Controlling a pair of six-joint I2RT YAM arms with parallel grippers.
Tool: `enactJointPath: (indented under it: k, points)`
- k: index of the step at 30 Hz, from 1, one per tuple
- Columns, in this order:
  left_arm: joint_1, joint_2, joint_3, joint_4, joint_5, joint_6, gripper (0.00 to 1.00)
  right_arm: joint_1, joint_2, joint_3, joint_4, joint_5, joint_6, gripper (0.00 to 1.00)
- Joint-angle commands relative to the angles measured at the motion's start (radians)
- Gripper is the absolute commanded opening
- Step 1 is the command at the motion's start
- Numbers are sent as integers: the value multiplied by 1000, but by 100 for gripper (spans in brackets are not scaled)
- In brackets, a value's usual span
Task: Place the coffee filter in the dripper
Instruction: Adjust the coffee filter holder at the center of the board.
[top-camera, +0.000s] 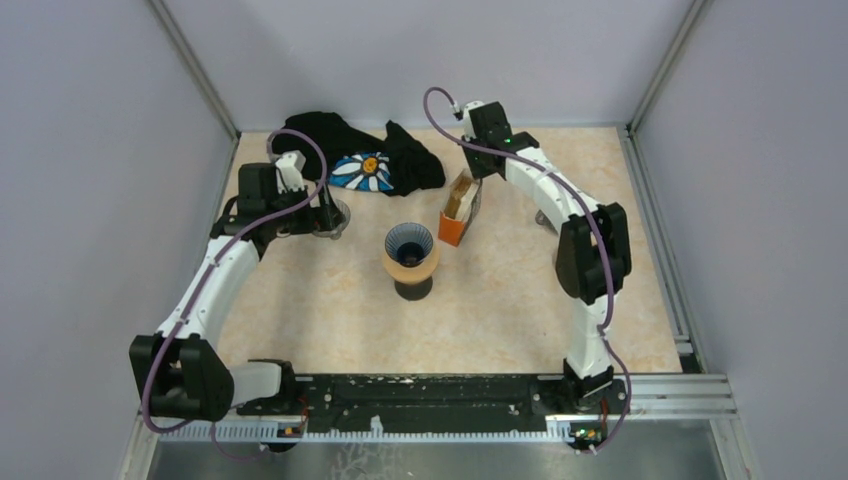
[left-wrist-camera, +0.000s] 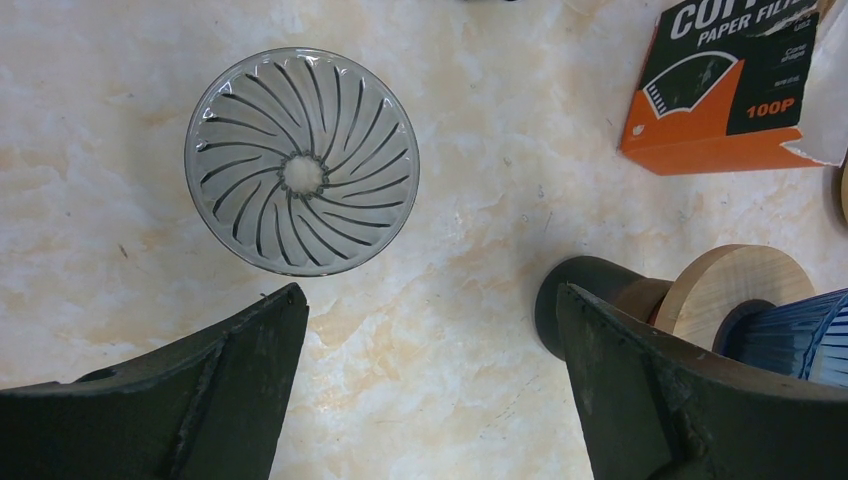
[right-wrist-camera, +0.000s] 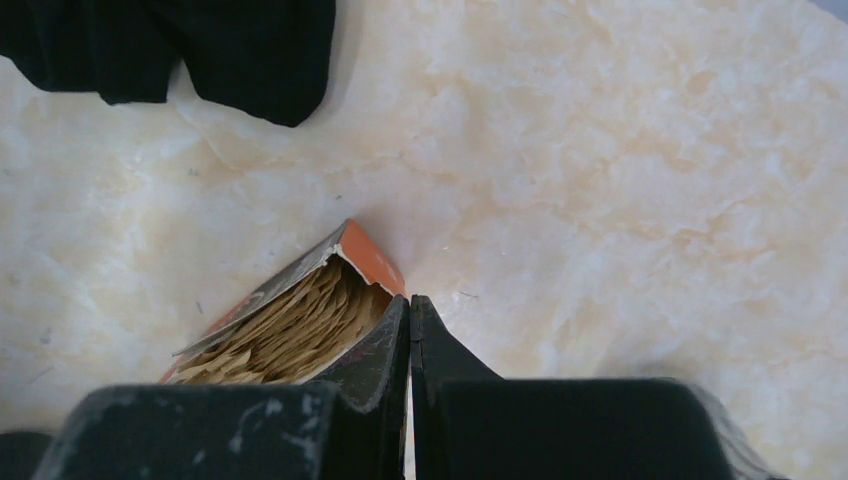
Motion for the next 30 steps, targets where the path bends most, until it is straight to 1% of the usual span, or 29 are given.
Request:
enactJointPath:
  k: [1,14,21,23,27,29,30]
  points:
    - [6,11,-7,21,23,6,99,-17,20,98,7,-30,-168,0]
    - [10,19,-5,21,36,9,99,-19,83,142,68,-103,-379,0]
    - [11,22,-6,20,37,9,99,-19,83,157,76,-130,-405,0]
    - [12,23,-6,21,41,9,99,-18,67,156,76,-124,-392,4]
    - [12,23,-6,21,48,9,99,-18,15,137,83,-95,-344,24]
    - [12,22,-6,20,52,8,99,-18,-13,124,89,-73,-295,32]
    - [12,22,-6,20,53,8,99,-18,-28,111,94,-54,-266,34]
